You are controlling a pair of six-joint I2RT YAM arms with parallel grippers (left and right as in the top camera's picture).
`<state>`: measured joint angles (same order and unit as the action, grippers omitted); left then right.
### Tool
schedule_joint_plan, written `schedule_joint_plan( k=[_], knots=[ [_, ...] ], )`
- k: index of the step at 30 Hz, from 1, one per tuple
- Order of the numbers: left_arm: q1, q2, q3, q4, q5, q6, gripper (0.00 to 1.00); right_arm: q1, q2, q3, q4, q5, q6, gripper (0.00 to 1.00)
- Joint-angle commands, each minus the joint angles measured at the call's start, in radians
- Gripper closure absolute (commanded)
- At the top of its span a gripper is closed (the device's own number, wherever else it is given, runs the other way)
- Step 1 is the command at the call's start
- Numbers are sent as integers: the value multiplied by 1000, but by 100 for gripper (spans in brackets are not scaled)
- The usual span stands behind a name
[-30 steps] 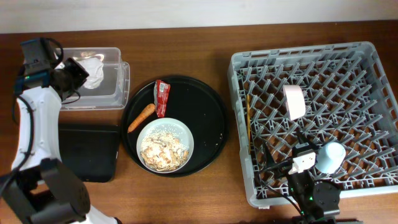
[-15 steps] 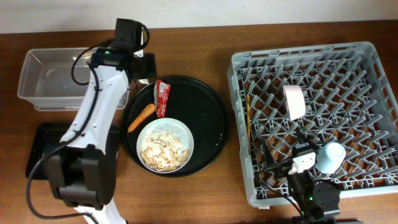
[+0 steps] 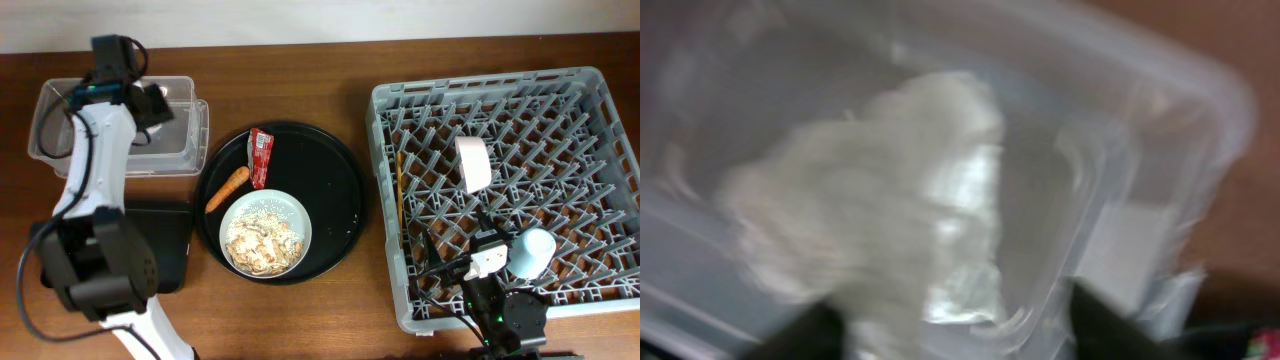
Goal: Sort waste into correct bins and load items into the dishwasher rack
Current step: 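Drop the tissue into the clear plastic bin, then grasp the red wrapper with the left gripper and drop it in the bin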
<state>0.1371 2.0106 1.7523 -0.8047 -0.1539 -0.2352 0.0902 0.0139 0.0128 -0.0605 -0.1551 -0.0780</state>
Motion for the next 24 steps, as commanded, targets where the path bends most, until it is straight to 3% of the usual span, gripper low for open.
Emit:
schedule_joint_plan(
  k=[1,5,6,7,8,9,11,12,13,14,15,16,17,18,19,20,21,22,23,24],
  knots=[
    [-10,-12,50,-99,19,-2,1,-6,-6,-7,-3,9,8,2],
    [-14,-50,76,-131,53,-1,0,-6,-6,-7,-3,9,8,2],
    [-14,-53,76,-111,58,83,11,-6,-6,-7,-3,9,8,2],
    [-14,-48,76,-96,101,193,40,-6,-6,-7,-3,9,8,2],
    [-14,-50,76,-103,113,238,77,-6,-6,-7,-3,9,8,2],
    [-10,-51,76,-110,103,222,100,-6,-6,-7,-3,9,8,2],
    [-1,-51,76,-110,102,88,100,-6,-6,-7,-3,9,8,2],
    [0,-51,76,-107,102,70,6,-6,-6,-7,-3,9,8,2],
    [0,-49,76,-106,92,72,42,-6,-6,-7,-3,9,8,2],
    [1,-49,76,-113,42,62,100,-6,-6,-7,-3,9,8,2],
    [2,-49,76,-113,-11,24,100,-6,-6,-7,-3,9,8,2],
    [3,-49,76,-110,-28,5,57,-6,-6,-7,-3,9,8,2],
    [3,-49,76,-109,-29,4,43,-6,-6,-7,-3,9,8,2],
    [5,-49,76,-112,-37,3,91,-6,-6,-7,-3,9,8,2],
    [5,-49,76,-112,-7,0,14,-6,-6,-7,-3,9,8,2],
    [4,-53,79,-123,40,4,13,-6,-6,-7,-3,9,8,2],
    [4,-60,86,-140,91,15,19,-6,-6,-7,-3,9,8,2],
    [-3,-78,103,-164,222,95,28,-6,-6,-7,-3,9,8,2],
    [-26,-103,111,-192,357,183,30,-6,-6,-7,-3,9,8,2],
    [-57,-120,111,-221,379,215,30,-6,-6,-7,-3,9,8,2]
  ],
)
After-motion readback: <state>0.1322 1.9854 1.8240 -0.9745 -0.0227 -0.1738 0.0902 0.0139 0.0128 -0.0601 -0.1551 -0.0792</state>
